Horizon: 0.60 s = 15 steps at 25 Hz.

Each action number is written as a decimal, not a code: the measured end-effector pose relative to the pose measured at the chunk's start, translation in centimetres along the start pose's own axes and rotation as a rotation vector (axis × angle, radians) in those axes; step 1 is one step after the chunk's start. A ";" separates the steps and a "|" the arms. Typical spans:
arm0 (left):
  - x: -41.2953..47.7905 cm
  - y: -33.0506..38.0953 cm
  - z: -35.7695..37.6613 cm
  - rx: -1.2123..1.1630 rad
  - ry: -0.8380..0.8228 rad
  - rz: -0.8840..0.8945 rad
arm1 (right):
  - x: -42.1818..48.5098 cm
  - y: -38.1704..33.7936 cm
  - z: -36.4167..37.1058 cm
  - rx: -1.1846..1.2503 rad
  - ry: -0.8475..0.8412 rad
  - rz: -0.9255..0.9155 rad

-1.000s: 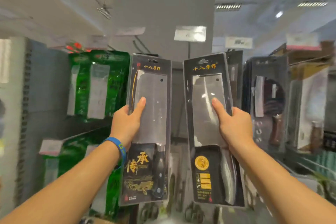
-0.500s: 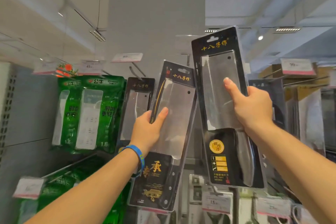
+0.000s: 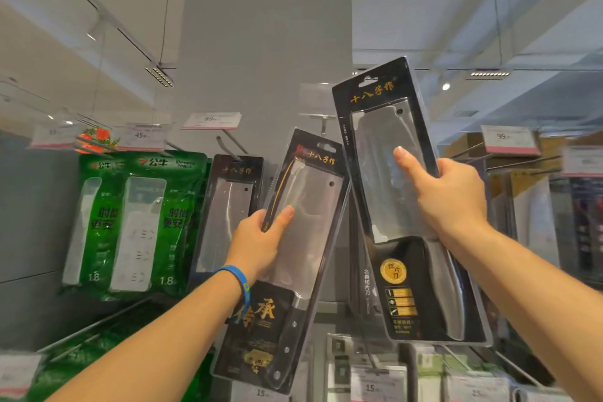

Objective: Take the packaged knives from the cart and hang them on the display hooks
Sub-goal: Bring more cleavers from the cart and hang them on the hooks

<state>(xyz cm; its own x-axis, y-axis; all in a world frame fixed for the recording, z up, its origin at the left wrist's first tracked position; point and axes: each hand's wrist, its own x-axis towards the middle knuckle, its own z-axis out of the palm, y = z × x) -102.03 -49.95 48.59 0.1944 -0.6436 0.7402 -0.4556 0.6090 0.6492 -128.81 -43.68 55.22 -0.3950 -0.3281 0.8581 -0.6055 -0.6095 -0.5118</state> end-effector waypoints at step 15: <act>0.6 2.4 -0.8 -0.042 0.070 0.082 | -0.1 0.4 0.7 0.020 -0.039 0.110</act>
<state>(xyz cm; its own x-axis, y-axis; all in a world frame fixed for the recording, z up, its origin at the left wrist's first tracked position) -102.36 -48.49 50.70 0.2189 -0.5575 0.8008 -0.4357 0.6785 0.5914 -128.55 -44.45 54.97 -0.4313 -0.4212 0.7979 -0.5459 -0.5822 -0.6025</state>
